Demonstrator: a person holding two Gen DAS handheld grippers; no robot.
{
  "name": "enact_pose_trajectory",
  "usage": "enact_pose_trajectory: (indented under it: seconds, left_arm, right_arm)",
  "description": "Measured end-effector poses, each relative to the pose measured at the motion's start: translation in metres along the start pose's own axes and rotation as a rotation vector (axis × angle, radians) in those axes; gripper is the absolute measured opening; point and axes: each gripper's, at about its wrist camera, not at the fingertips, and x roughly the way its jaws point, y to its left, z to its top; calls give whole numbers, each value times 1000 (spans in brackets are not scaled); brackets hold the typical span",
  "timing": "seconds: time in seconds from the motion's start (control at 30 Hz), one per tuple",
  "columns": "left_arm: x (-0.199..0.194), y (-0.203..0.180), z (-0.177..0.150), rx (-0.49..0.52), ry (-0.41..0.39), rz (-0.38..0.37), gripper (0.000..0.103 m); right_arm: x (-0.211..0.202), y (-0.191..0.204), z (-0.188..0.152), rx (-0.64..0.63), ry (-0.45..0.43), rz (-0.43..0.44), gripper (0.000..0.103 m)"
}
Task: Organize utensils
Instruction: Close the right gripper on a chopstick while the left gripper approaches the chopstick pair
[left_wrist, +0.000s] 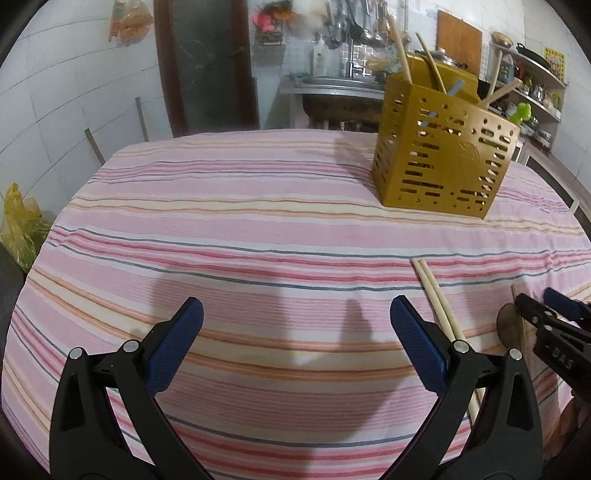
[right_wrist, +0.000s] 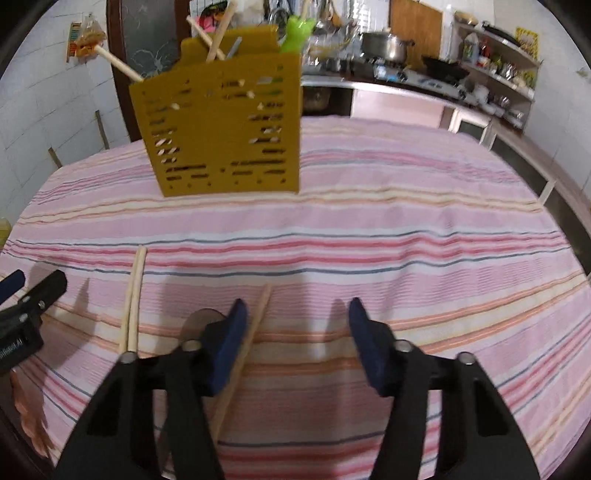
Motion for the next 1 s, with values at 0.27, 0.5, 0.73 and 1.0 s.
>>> enact_pose_trajectory:
  seconds: [0.27,0.5,0.73,1.0]
  left_arm:
    - [6,-16,8,-57,66,-51,98]
    - [15,-38,3,-43,105,-65,98]
    - [21,-52,-5,3,111,-32,98]
    - [16,-51,-8,-2,106,-30,98]
  right_arm:
    - [11,14,-2,-28,49,40,14]
    - [3,1,-3,-62,46,81,8]
    - [2,-25,-4,-52,48,82,8]
    - [3,-31,-7,-35,26,109,8]
